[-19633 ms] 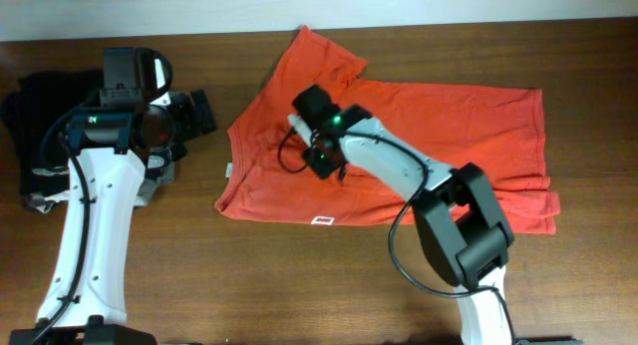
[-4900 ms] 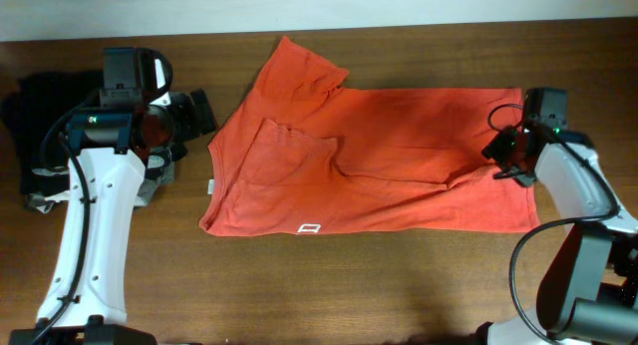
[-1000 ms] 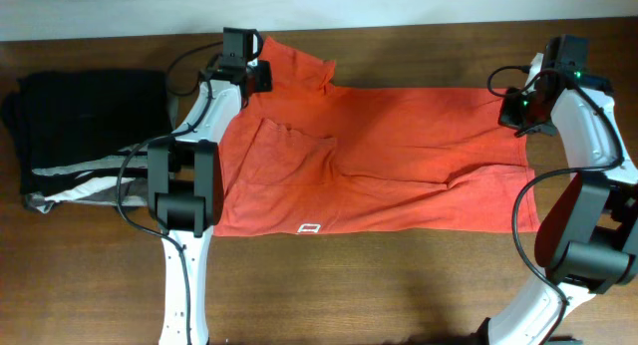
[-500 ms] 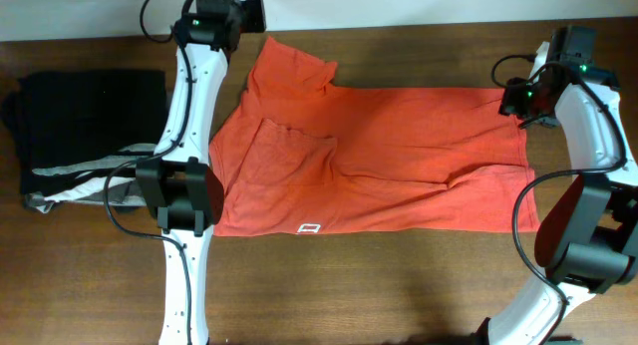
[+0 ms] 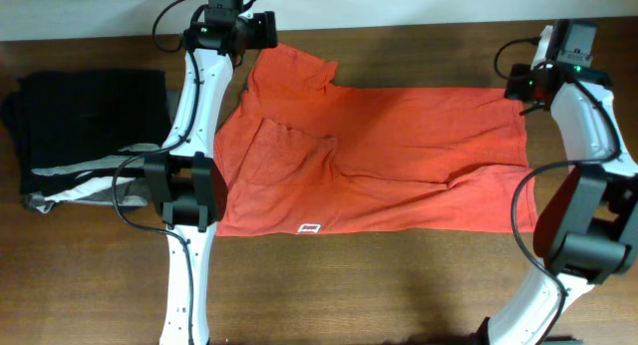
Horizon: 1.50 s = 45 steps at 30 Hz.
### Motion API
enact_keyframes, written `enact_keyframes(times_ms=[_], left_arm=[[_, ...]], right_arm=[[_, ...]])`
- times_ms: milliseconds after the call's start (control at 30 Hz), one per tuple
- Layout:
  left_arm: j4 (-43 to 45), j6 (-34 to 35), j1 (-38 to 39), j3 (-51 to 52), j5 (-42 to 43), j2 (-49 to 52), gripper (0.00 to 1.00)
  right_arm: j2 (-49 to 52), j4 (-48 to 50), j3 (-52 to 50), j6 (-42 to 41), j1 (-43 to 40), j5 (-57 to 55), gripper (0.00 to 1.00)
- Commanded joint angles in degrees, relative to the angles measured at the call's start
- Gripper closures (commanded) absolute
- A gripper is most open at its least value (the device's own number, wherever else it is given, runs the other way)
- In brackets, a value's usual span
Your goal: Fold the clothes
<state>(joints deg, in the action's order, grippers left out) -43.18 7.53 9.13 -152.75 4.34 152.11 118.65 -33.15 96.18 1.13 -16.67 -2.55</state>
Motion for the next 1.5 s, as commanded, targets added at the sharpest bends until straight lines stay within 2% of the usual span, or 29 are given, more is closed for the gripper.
enact_keyframes(times_ms=[0, 267, 433, 933, 1100, 1200, 1467], left_arm=[[-0.2, -0.3, -0.2, 0.0, 0.9, 0.3, 0.13], [-0.6, -0.4, 0.6, 0.0, 0.8, 0.3, 0.13], [0.6, -3.6, 1.2, 0.0, 0.7, 0.3, 0.13], [2.9, -4.6, 1.2, 0.0, 0.1, 2.4, 0.13], [4.2, -5.7, 1.2, 0.0, -2.0, 4.6, 0.13], [5.6, -8.5, 1.2, 0.0, -2.1, 6.8, 0.13], [9.1, -8.5, 1.3, 0.0, -3.2, 10.6, 0.13]], right_arm=[[4.4, 1.7, 0.9, 0.6, -1.0, -1.1, 0.4], [10.7, 12.1, 0.9, 0.6, -2.6, 0.6, 0.41], [12.8, 15.6, 0.9, 0.5, -2.6, 3.0, 0.42], [17.4, 18.2, 0.9, 0.6, -2.4, 6.3, 0.43], [17.5, 17.1, 0.9, 0.6, -2.4, 6.9, 0.54], [17.5, 15.7, 0.9, 0.6, -2.4, 6.9, 0.54], [17.5, 13.5, 0.9, 0.6, -2.4, 6.9, 0.54]])
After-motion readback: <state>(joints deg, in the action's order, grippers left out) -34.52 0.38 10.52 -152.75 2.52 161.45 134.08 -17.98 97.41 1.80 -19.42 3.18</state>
